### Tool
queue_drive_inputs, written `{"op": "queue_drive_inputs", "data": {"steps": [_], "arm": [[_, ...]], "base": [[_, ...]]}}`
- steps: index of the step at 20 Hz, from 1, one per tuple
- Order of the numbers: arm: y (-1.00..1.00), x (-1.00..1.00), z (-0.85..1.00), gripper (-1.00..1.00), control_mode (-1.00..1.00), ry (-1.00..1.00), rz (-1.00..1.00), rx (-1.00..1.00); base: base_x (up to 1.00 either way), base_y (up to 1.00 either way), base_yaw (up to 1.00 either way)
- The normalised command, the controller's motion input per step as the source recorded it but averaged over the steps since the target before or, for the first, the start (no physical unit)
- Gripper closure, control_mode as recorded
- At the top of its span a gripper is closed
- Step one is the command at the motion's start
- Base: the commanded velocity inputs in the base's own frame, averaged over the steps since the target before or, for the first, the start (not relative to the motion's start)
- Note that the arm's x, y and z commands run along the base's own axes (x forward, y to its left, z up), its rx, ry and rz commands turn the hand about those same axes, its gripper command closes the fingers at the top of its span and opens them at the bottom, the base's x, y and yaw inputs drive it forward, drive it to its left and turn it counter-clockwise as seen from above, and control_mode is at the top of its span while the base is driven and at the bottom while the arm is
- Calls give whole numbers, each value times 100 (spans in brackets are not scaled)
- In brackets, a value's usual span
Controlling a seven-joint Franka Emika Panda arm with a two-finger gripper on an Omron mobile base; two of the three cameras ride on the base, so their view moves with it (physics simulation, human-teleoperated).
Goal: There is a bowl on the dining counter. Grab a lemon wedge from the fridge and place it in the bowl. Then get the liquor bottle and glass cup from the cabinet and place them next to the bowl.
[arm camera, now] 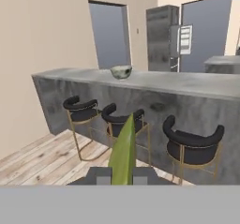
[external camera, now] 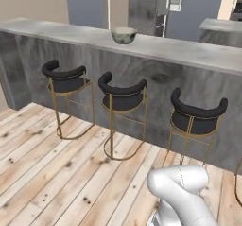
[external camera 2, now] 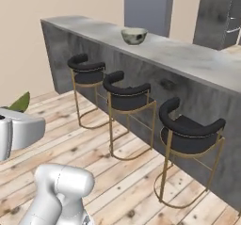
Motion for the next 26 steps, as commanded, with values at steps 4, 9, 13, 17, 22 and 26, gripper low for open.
{"op": "queue_drive_inputs", "data": {"steps": [4, 9, 13, 17, 22, 26], "arm": [[0, 0, 0, 100, 100, 0, 0, 0], [0, 0, 0, 100, 100, 0, 0, 0], [0, 0, 0, 100, 100, 0, 0, 0], [0, 0, 0, 100, 100, 0, 0, 0], [0, 0, 0, 100, 100, 0, 0, 0], [0, 0, 0, 100, 100, 0, 0, 0]], "base": [[95, 91, -36], [93, 94, -34], [94, 96, -33], [99, 91, -35], [94, 87, -39], [89, 85, -40]]}}
